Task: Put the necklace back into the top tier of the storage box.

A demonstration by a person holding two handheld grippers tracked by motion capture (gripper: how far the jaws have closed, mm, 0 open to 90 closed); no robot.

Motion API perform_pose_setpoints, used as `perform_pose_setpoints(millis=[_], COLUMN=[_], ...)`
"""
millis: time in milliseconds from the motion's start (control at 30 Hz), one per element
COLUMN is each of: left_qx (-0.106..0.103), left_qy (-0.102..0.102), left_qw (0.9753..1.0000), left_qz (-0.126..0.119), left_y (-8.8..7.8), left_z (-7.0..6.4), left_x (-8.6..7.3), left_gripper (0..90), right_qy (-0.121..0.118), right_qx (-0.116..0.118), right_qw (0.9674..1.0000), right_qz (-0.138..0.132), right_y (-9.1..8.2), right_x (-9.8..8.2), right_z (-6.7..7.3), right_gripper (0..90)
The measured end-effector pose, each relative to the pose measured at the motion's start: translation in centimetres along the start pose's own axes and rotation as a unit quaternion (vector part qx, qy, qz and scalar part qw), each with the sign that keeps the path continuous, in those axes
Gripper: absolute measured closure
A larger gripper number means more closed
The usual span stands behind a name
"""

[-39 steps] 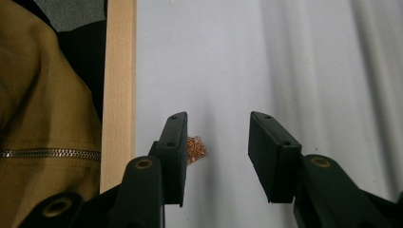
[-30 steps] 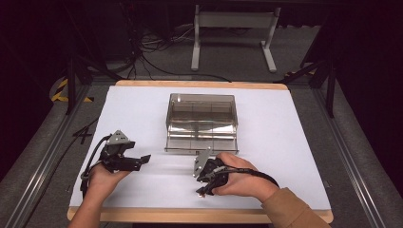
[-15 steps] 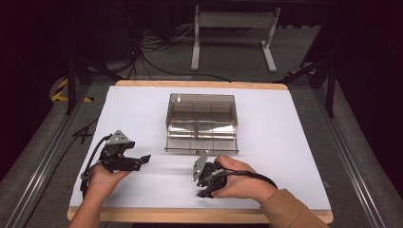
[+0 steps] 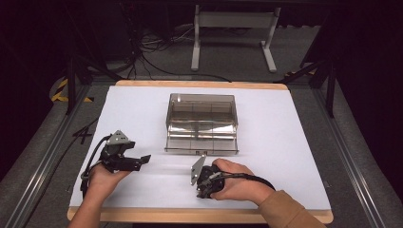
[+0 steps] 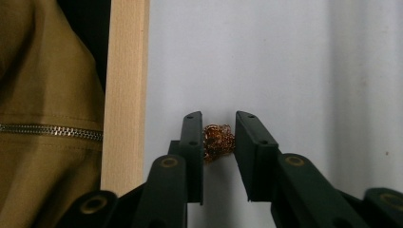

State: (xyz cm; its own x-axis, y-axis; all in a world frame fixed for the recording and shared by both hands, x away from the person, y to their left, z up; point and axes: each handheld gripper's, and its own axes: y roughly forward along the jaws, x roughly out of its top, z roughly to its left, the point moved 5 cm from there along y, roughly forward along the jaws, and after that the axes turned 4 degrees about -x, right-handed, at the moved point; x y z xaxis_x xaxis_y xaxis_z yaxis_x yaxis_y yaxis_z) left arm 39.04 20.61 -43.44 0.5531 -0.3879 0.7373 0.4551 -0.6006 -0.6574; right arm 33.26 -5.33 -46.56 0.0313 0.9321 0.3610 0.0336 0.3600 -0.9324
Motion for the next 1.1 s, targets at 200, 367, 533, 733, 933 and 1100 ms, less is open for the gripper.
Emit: perform_pose_setpoints(millis=[200,367,533,733,933,1100], left_qx=[0.001,0.001,0.0,0.001,0.0,0.001], left_qy=[0.002,0.001,-0.002,0.0,0.002,0.002], left_qw=[1.0,1.0,1.0,1.0,1.0,1.0], left_qz=[-0.001,-0.002,0.0,-0.001,-0.001,-0.001], left_y=[0.0,0.0,0.0,0.0,0.0,0.0], left_z=[0.0,0.0,0.0,0.0,0.0,0.0], left_x=[0.0,0.0,0.0,0.0,0.0,0.0], left_gripper=[18.6,18.6,18.6,18.6,18.6,18.7], right_qy=[-0.008,-0.005,-0.001,0.005,0.007,0.01], right_qx=[-0.005,-0.005,-0.006,-0.012,-0.018,-0.022], right_qw=[0.9999,0.9999,1.0,0.9999,0.9996,0.9995], right_qz=[0.01,0.011,0.0,-0.011,-0.018,-0.021], right_y=[0.0,-0.1,-0.6,-1.7,-2.8,-3.5], right_x=[0.0,0.0,0.1,0.3,0.6,0.8], right_z=[-0.1,0.0,-0.2,-0.4,-0.6,-0.8], right_gripper=[84.8,85.5,85.5,85.5,85.5,85.5])
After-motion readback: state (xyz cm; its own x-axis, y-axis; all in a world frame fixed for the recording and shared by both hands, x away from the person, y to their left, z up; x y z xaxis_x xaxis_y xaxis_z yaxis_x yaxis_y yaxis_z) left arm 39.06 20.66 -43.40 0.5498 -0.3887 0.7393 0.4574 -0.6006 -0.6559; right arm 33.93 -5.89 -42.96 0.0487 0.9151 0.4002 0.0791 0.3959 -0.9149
